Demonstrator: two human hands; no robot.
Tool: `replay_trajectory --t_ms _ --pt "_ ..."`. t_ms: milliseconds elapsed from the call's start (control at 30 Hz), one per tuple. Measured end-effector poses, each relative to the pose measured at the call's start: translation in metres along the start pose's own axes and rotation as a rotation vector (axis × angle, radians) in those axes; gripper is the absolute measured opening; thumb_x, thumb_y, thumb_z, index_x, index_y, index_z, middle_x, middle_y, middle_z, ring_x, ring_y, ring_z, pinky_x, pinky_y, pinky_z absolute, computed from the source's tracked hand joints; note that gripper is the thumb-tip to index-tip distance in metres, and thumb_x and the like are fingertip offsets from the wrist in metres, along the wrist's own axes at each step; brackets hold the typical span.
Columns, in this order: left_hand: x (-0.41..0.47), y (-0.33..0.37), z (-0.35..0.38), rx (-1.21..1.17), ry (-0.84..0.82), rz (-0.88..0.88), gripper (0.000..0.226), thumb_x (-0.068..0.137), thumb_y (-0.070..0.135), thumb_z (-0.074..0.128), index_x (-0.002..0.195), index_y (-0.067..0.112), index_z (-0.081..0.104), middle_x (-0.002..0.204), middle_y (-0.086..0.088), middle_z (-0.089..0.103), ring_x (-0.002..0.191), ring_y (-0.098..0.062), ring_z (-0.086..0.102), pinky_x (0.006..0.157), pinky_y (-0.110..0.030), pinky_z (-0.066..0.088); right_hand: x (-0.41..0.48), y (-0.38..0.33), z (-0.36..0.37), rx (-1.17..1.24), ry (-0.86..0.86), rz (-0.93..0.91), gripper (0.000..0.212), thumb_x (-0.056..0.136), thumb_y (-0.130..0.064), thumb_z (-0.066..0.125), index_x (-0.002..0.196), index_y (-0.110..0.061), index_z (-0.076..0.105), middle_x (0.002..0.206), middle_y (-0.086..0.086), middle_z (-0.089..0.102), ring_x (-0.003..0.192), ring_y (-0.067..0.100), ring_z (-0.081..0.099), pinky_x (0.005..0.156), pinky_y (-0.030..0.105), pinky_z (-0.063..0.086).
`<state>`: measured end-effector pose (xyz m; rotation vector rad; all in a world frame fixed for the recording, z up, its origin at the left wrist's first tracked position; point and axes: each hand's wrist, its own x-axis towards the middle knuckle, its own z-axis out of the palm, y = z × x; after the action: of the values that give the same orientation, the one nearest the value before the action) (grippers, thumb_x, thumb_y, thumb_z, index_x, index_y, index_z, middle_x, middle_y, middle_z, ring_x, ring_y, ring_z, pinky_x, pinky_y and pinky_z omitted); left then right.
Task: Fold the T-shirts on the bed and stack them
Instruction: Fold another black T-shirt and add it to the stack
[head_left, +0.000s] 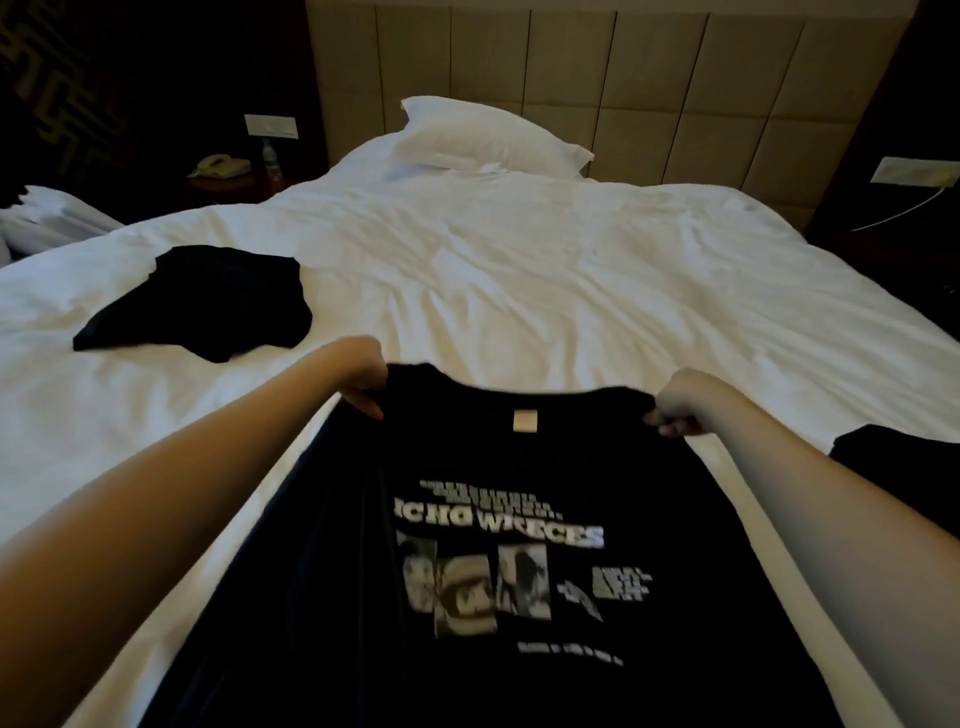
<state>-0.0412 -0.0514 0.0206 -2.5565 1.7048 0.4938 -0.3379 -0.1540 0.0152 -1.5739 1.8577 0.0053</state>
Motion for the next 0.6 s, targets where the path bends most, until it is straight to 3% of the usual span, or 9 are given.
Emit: replay_trajectory --t_ms 33,100,133,200,233,300,400,500,600 --pt "0.01 0.003 -0.005 0.053 0.162 0.013 0.034 0.095 0.026 0.055 0.113 -0.003 0.058 0.092 -0.015 0.062 0.095 -0.03 0.06 0.088 -0.029 0.045 0.003 -0.009 0.0 0.105 0.105 -0.021 0.017 0.098 -0.011 0.048 0.093 0.005 0.054 0.069 0.013 0.061 0.035 0.017 0.058 0.043 0.023 0.046" --pt "0.024 0.007 -0.015 -0.04 0.404 -0.035 0.033 0.095 0.009 0.049 0.125 -0.006 0.047 0.119 -0.024 0.055 0.115 -0.039 0.051 0.092 -0.039 0.04 0.017 -0.023 0.001 0.228 0.383 -0.193 0.029 0.098 -0.012 0.048 0.118 0.008 0.052 0.108 0.023 0.062 0.087 0.03 0.069 0.073 0.031 0.054" --pt "0.032 0.008 -0.02 -0.105 0.493 -0.008 0.04 0.094 0.003 0.046 0.133 -0.003 0.038 0.132 -0.027 0.045 0.121 -0.042 0.046 0.094 -0.042 0.038 0.018 -0.031 0.001 0.201 0.43 -0.315 0.041 0.098 -0.014 0.048 0.134 0.005 0.043 0.134 0.022 0.049 0.119 0.032 0.055 0.094 0.032 0.044" --pt "0.039 0.012 -0.021 -0.125 0.511 0.037 0.063 0.093 -0.001 0.046 0.147 0.012 0.017 0.154 -0.02 0.015 0.134 -0.043 0.03 0.104 -0.049 0.03 0.013 -0.039 0.006 0.173 0.37 -0.526 0.06 0.099 -0.015 0.047 0.15 -0.007 0.017 0.158 0.01 0.011 0.145 0.025 0.016 0.112 0.029 0.019" --pt "0.042 0.013 -0.018 -0.078 0.495 0.054 0.071 0.092 -0.002 0.046 0.149 0.018 0.01 0.157 -0.014 0.002 0.138 -0.041 0.022 0.107 -0.053 0.027 0.013 -0.04 0.01 0.161 0.342 -0.569 0.063 0.099 -0.013 0.046 0.152 -0.01 0.011 0.159 0.007 0.002 0.146 0.022 0.009 0.113 0.028 0.014" --pt "0.038 0.02 -0.006 -0.009 0.453 0.075 0.076 0.09 -0.004 0.046 0.15 0.021 0.007 0.157 -0.011 -0.004 0.139 -0.037 0.02 0.108 -0.055 0.024 0.018 -0.034 0.016 0.108 0.324 -0.592 0.062 0.097 -0.007 0.045 0.151 -0.011 0.015 0.158 0.009 0.009 0.145 0.024 0.015 0.11 0.026 0.019" --pt "0.023 0.035 0.014 0.065 0.379 0.138 0.068 0.089 0.002 0.046 0.148 0.017 0.016 0.154 -0.016 0.011 0.134 -0.037 0.03 0.108 -0.049 0.029 0.028 -0.007 0.025 0.052 0.323 -0.455 0.056 0.092 -0.009 0.047 0.146 -0.011 0.028 0.147 0.018 0.03 0.129 0.035 0.04 0.098 0.033 0.037" --pt "0.012 0.057 0.025 0.058 0.296 0.224 0.058 0.09 0.01 0.047 0.144 0.014 0.026 0.144 -0.016 0.031 0.128 -0.036 0.039 0.104 -0.047 0.037 0.034 0.027 0.022 0.037 0.236 -0.203 0.063 0.09 -0.023 0.055 0.143 -0.009 0.025 0.136 0.018 0.038 0.12 0.038 0.045 0.096 0.043 0.042" --pt "0.0 0.088 0.034 0.06 0.246 0.33 0.05 0.093 0.018 0.047 0.14 0.014 0.032 0.137 -0.015 0.038 0.123 -0.034 0.044 0.099 -0.044 0.042 0.03 0.055 0.015 0.091 0.1 -0.07 0.067 0.087 -0.027 0.062 0.137 -0.001 0.024 0.111 0.016 0.048 0.098 0.033 0.054 0.072 0.037 0.043"
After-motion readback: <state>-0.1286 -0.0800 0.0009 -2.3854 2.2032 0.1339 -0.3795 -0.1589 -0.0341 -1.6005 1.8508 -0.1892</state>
